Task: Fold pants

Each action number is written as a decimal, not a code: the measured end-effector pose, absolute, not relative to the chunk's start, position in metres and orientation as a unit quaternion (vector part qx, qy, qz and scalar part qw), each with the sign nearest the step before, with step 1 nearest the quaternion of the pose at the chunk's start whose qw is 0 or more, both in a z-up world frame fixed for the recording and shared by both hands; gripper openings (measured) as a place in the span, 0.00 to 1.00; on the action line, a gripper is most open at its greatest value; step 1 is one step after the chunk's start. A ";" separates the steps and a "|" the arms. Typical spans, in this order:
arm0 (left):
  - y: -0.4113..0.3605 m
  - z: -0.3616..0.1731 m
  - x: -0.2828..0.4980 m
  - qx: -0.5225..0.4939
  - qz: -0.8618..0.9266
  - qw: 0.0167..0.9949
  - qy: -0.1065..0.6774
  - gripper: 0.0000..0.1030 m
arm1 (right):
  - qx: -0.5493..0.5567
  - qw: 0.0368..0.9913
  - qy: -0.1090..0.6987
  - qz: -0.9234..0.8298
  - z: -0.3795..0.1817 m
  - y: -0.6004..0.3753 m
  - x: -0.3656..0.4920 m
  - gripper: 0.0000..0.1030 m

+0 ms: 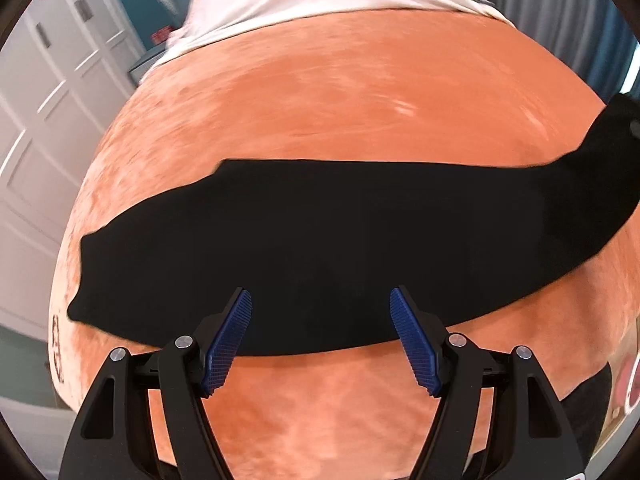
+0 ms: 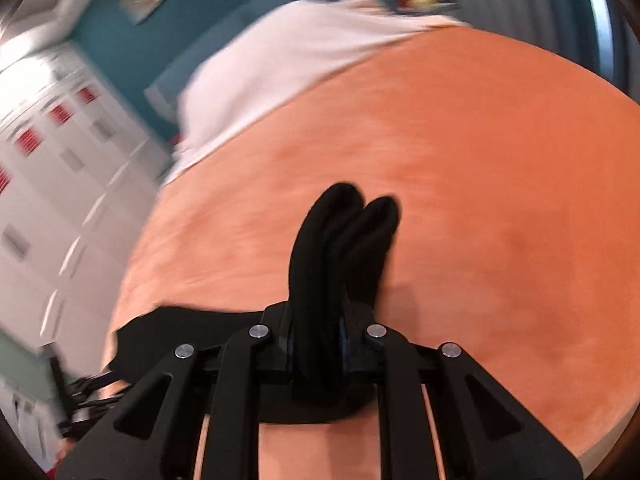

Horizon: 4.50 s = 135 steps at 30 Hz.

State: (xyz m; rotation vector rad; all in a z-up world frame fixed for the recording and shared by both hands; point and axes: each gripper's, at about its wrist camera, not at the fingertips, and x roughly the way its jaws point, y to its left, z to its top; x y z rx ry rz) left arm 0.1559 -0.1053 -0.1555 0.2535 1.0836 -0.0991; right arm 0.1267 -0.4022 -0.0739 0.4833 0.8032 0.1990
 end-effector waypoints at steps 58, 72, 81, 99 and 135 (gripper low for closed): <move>0.167 -0.190 0.161 -0.052 0.053 0.845 0.530 0.75 | -0.043 0.839 0.524 0.139 -0.203 0.024 0.202 0.13; 0.278 -0.245 0.249 -0.307 0.112 0.794 0.512 0.15 | 0.002 0.862 0.491 0.125 -0.180 -0.009 0.169 0.80; 0.196 -0.144 0.253 -0.183 0.072 0.871 0.451 0.14 | 0.039 0.864 0.488 0.115 -0.179 -0.027 0.185 0.49; -0.108 -0.089 0.216 0.009 -0.141 0.878 0.458 0.15 | 0.229 0.837 0.486 0.105 -0.199 -0.154 0.199 0.50; -0.005 -0.133 0.177 0.088 0.009 0.893 0.442 0.93 | 0.181 0.862 0.463 0.097 -0.154 -0.221 0.166 0.07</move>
